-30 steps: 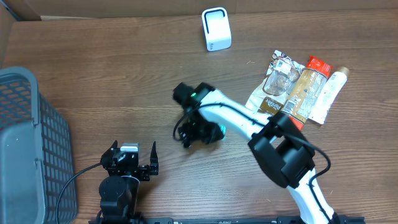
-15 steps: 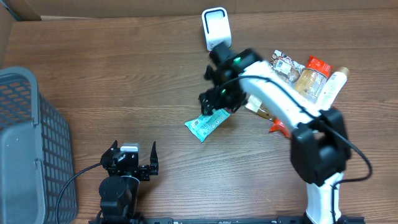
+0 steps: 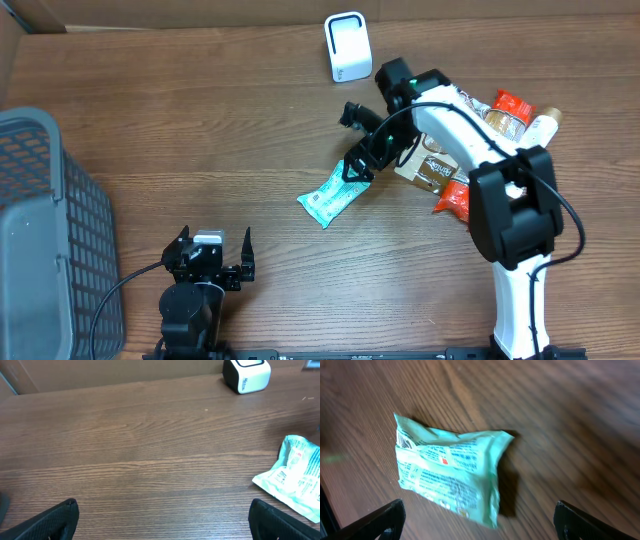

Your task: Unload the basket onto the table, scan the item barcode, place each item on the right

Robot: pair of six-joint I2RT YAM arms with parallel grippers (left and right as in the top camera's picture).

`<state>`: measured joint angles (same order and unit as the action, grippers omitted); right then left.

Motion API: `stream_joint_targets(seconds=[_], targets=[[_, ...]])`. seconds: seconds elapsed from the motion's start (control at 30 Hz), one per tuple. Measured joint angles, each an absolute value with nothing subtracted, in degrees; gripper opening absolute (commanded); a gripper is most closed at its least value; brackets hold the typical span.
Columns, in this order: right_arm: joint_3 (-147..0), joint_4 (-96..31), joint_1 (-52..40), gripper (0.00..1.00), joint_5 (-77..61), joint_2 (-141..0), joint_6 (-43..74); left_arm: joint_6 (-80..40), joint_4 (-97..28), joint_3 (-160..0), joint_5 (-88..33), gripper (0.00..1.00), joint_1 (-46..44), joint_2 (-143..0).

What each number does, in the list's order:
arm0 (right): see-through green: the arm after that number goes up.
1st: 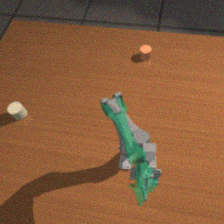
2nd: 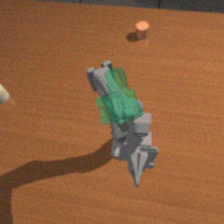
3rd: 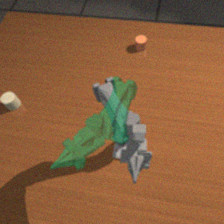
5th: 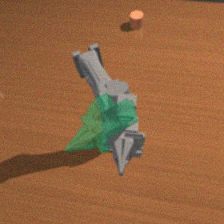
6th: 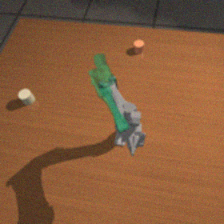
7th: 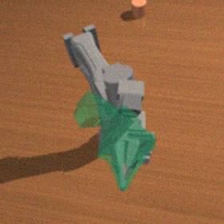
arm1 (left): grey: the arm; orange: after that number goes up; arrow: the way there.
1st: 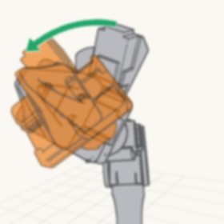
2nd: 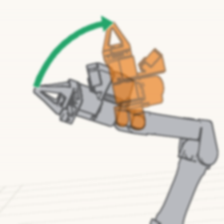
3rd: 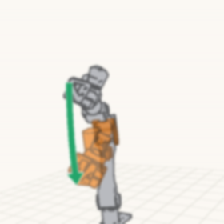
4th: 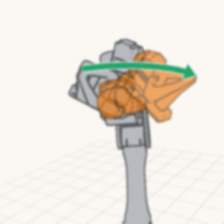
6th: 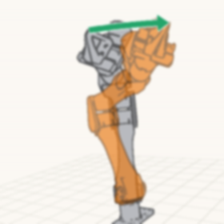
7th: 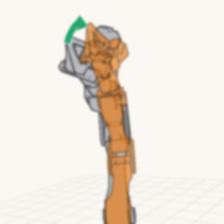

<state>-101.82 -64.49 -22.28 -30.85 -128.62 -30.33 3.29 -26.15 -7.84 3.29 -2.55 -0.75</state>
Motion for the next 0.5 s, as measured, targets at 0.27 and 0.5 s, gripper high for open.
stream_joint_targets(seconds=[0.27, 0.5], targets=[[-101.8, -64.2, -24.8, 0.86, -35.5, -131.9, -32.2, 3.3, -26.2, -7.8, 3.3, 0.99, -2.5, -0.7], [-101.3, -62.2, -27.3, 0.72, -38.4, -132.1, -25.6, 3.3, -26.2, -7.8, 3.3, 1.0, -2.5, -0.8]])
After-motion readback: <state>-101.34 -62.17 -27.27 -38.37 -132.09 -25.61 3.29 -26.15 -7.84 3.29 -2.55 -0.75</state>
